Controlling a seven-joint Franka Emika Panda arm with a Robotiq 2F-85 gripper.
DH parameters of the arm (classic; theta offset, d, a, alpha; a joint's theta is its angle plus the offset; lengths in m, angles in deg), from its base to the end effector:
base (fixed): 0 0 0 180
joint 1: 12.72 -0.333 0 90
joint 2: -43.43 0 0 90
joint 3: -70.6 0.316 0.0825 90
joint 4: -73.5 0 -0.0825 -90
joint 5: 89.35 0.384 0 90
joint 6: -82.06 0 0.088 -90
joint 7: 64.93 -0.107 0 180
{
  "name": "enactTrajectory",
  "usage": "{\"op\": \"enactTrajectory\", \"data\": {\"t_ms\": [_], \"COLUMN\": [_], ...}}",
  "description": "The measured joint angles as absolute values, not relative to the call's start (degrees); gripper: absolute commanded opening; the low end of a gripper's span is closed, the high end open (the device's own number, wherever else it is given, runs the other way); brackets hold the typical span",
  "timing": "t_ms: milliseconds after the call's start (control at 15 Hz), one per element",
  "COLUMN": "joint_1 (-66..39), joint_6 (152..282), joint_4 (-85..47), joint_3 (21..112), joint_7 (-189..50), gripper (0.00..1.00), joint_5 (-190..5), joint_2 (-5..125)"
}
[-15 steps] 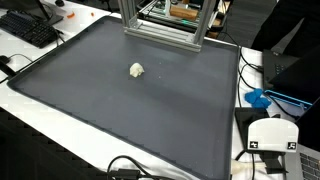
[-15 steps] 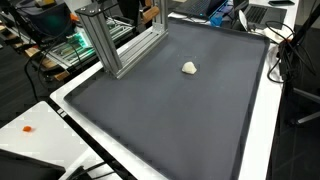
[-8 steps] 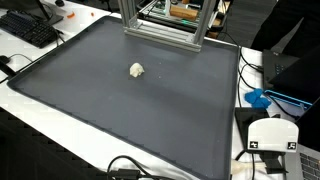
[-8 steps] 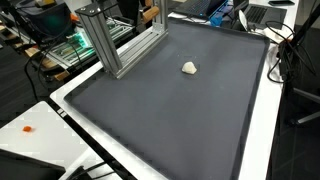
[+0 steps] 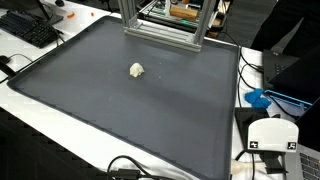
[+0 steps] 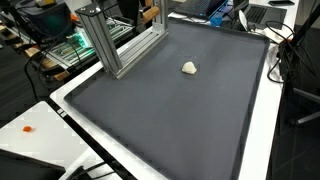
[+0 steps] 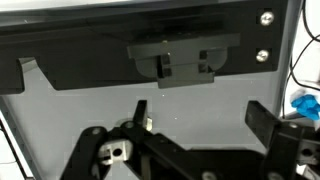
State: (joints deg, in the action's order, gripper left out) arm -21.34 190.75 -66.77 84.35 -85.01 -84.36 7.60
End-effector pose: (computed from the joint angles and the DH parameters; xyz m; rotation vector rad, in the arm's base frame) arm 0.3397 0.1564 0.5139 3.1073 -0.0393 0.1205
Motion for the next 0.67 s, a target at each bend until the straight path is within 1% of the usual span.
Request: {"op": "enactTrajectory", "data": {"t_ms": [667], "joint_1": [-22.31], "joint_6": [190.74], "joint_4": [-71.98], "joint_3": [84.32], "joint_7": [-81.07], "gripper": [1.00], "joint_5": [-84.36], "joint_2": [4.96]}}
